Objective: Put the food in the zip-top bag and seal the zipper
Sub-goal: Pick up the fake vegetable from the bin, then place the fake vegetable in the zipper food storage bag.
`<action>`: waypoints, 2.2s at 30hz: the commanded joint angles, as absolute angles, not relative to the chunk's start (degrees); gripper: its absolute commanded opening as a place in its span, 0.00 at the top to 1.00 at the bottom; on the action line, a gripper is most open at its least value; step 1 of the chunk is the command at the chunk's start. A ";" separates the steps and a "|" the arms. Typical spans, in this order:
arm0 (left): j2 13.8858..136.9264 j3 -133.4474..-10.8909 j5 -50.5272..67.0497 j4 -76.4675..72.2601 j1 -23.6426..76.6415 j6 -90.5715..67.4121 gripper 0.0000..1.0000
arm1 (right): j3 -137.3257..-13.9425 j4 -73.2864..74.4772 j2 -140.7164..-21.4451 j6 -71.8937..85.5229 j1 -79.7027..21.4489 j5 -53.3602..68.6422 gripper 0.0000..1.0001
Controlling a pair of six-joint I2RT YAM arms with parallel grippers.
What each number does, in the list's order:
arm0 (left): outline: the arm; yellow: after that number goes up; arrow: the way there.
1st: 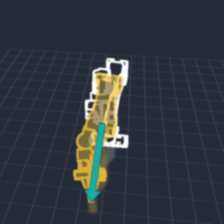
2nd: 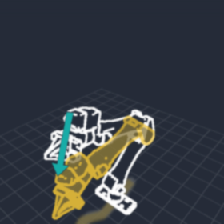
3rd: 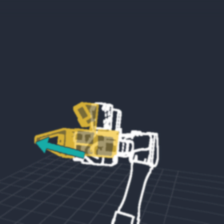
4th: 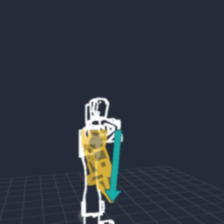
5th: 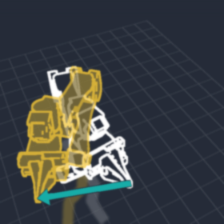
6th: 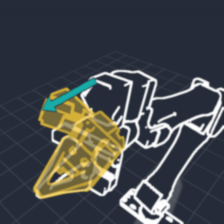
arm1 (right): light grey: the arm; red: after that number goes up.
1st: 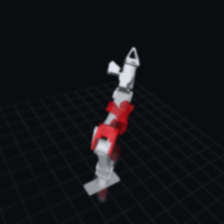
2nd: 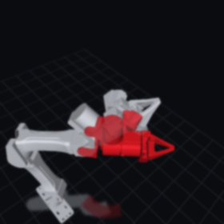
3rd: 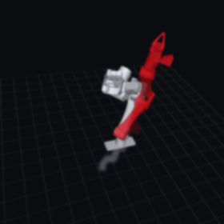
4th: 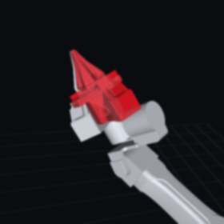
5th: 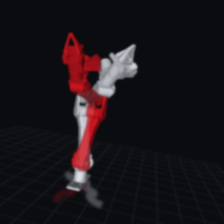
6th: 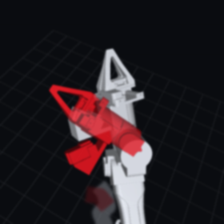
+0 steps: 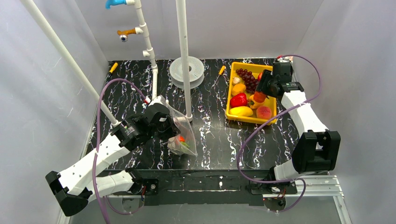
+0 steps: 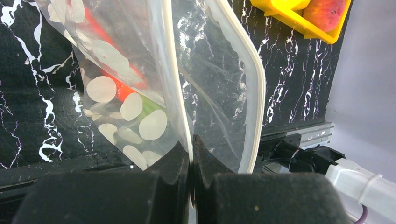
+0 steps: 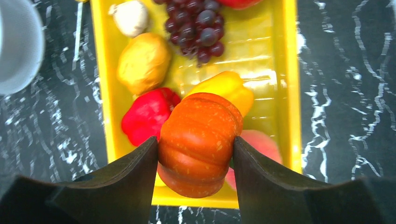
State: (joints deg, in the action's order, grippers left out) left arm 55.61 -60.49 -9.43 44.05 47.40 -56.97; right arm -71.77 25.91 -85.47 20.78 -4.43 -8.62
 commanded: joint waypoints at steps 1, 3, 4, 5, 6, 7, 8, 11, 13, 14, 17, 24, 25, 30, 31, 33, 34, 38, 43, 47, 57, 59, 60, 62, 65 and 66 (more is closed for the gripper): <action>54.76 -61.41 -9.41 44.52 47.16 -56.30 1.00 | -69.52 22.80 -81.09 21.42 -7.13 0.50 0.74; 54.41 -61.24 -9.45 44.52 47.19 -56.39 1.00 | -67.87 22.62 -79.28 22.03 -8.91 3.53 0.75; 54.25 -61.14 -9.45 44.48 47.20 -56.45 1.00 | -66.91 22.41 -78.10 22.06 -10.03 5.02 0.75; 54.03 -61.10 -9.55 44.50 47.18 -56.43 1.00 | -66.05 22.26 -76.99 22.11 -11.68 6.91 0.76; 53.93 -61.11 -9.65 44.48 47.12 -56.43 1.00 | -65.22 22.12 -75.76 22.08 -12.95 8.21 0.76; 53.77 -61.12 -9.74 44.46 47.12 -56.40 1.00 | -64.14 21.57 -74.26 21.70 -14.21 9.74 0.76; 53.66 -61.17 -9.83 44.47 47.11 -56.35 1.00 | -63.03 20.90 -72.66 21.41 -15.41 11.40 0.76; 53.45 -61.11 -9.77 44.09 47.15 -56.22 1.00 | -59.36 17.47 -67.89 22.31 -18.07 19.55 0.76; 53.56 -61.06 -9.69 43.89 47.11 -56.08 1.00 | -57.28 13.73 -64.98 24.53 -19.77 25.49 0.77; 53.60 -60.96 -9.67 43.80 47.15 -56.01 1.00 | -56.51 12.36 -63.76 25.43 -20.99 27.76 0.77; 53.62 -60.68 -9.41 43.36 47.14 -56.03 1.00 | -55.50 8.23 -60.29 27.97 -25.53 31.37 0.77; 52.48 -59.73 -9.23 43.07 47.11 -56.96 1.00 | -59.84 1.50 -58.48 29.85 -36.08 36.76 0.76; 52.31 -59.63 -9.27 43.07 47.12 -57.04 1.00 | -60.46 1.06 -59.04 30.21 -37.37 36.79 0.76; 51.73 -59.53 -9.41 43.13 47.12 -57.48 1.00 | -62.14 -1.71 -62.49 31.76 -43.74 35.72 0.76; 51.63 -59.52 -9.43 43.21 47.12 -57.48 1.00 | -62.28 -1.94 -62.95 31.79 -45.02 35.04 0.76; 51.53 -59.47 -9.49 43.25 47.13 -57.56 1.00 | -62.82 -1.77 -63.63 31.56 -47.35 32.35 0.76; 51.51 -59.34 -9.49 43.24 47.18 -57.57 1.00 | -63.51 -1.03 -63.97 31.31 -48.37 30.72 0.76; 51.72 -59.37 -9.40 43.22 47.18 -57.49 1.00 | -66.00 2.43 -65.87 30.53 -51.24 26.85 0.76; 51.73 -59.66 -9.35 43.15 47.13 -57.48 1.00 | -69.74 12.01 -67.75 30.79 -57.08 8.69 0.76; 51.41 -59.65 -9.43 43.20 47.16 -57.61 1.00 | -70.41 14.88 -68.43 29.04 -63.05 -5.07 0.76; 51.84 -60.33 -8.88 42.64 47.12 -57.92 1.00 | -76.19 23.87 -74.15 29.13 -68.90 -21.75 0.75; 51.94 -60.69 -8.57 42.63 47.17 -57.99 1.00 | -77.59 26.11 -75.90 29.10 -69.18 -24.68 0.75; 52.10 -60.65 -8.45 42.70 47.17 -57.82 1.00 | -78.29 27.19 -76.66 28.98 -69.40 -25.83 0.75; 52.15 -60.55 -8.78 42.92 47.11 -57.65 1.00 | -79.26 28.18 -77.61 27.83 -69.92 -26.72 0.74; 52.09 -60.13 -8.93 42.91 47.12 -57.98 1.00 | -79.69 27.26 -78.23 25.72 -70.66 -24.65 0.66; 52.12 -60.14 -8.69 42.75 47.14 -58.00 1.00 | -79.79 26.98 -78.29 25.55 -70.74 -23.87 0.63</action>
